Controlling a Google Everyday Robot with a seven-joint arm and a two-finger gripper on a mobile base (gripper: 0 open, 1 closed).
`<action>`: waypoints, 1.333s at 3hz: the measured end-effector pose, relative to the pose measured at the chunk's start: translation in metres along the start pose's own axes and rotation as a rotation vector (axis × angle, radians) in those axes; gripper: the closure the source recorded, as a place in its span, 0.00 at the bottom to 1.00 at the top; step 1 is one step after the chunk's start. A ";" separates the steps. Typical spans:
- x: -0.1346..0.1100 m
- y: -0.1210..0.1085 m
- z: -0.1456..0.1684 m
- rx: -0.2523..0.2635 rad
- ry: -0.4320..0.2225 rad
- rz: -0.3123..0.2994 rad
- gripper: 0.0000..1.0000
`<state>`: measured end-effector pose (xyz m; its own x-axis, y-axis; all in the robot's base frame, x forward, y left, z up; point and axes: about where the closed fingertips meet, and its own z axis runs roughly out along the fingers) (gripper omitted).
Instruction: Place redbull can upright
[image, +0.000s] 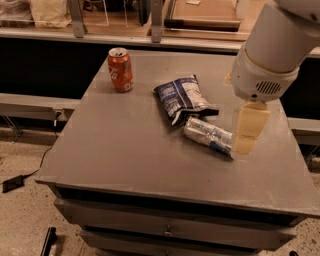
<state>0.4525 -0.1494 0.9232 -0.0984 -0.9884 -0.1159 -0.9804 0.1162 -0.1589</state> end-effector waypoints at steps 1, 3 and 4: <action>-0.003 -0.008 0.022 -0.091 -0.001 0.116 0.00; -0.042 -0.009 0.050 -0.178 0.054 0.249 0.00; -0.055 -0.007 0.058 -0.177 0.097 0.265 0.00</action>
Offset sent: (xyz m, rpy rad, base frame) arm 0.0219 0.0345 -0.0497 0.0653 0.3277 -0.3020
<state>0.4745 -0.0904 0.8741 -0.3618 -0.9316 -0.0357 -0.9320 0.3605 0.0378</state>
